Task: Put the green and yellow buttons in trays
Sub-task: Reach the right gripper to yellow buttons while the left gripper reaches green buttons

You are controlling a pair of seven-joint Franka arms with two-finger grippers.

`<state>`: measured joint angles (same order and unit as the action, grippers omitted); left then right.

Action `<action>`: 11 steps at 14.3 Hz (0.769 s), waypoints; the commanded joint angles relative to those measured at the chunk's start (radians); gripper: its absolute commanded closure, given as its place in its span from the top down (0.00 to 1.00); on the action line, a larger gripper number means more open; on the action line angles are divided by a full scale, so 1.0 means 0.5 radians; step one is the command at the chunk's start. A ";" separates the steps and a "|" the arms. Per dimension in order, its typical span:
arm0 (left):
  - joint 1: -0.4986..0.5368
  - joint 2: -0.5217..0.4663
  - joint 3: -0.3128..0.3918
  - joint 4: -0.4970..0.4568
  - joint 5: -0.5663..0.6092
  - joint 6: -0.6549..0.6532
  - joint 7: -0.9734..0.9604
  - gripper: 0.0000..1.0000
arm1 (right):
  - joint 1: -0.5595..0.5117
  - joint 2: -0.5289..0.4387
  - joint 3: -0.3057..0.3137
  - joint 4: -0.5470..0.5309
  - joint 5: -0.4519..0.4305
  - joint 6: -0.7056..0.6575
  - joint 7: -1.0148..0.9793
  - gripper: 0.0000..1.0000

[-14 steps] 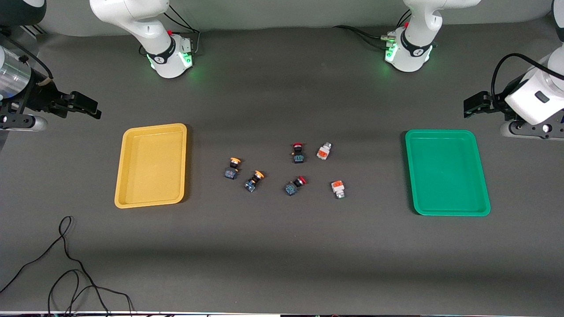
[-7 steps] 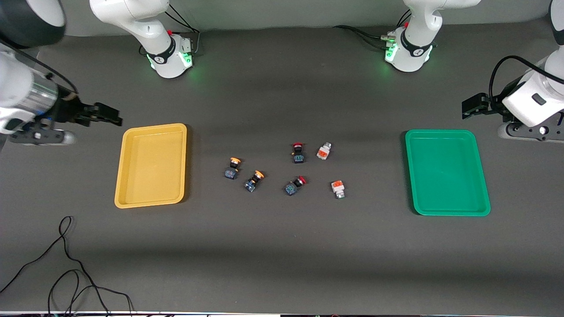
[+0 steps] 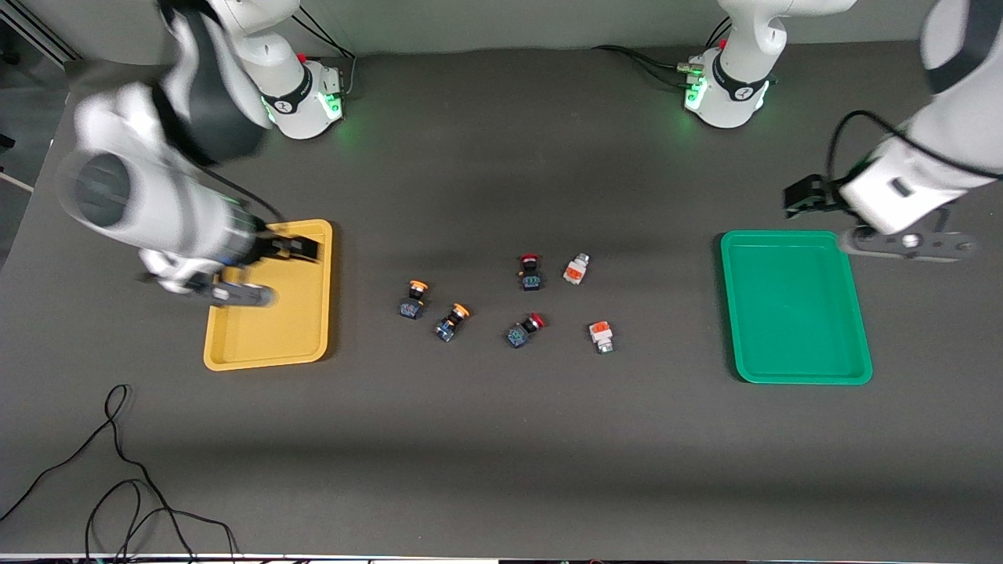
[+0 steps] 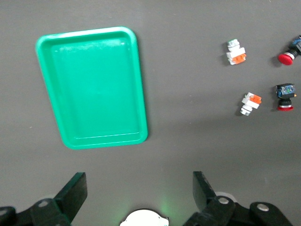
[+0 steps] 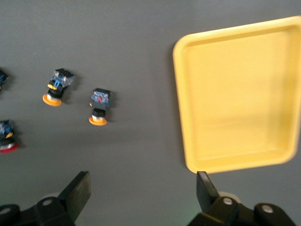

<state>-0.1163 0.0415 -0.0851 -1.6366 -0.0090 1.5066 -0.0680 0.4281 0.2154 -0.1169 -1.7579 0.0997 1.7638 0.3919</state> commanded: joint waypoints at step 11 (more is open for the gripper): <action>-1.007 0.242 -0.017 -0.375 -0.010 0.913 -0.821 1.00 | 0.451 0.729 -0.012 -0.319 0.190 1.200 0.480 1.00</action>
<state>-0.5841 0.1507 -0.1134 -1.8239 -0.0297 1.9325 -0.4730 0.6444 0.5855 -0.1117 -1.8774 0.1780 2.3168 0.6220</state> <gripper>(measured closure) 0.000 0.000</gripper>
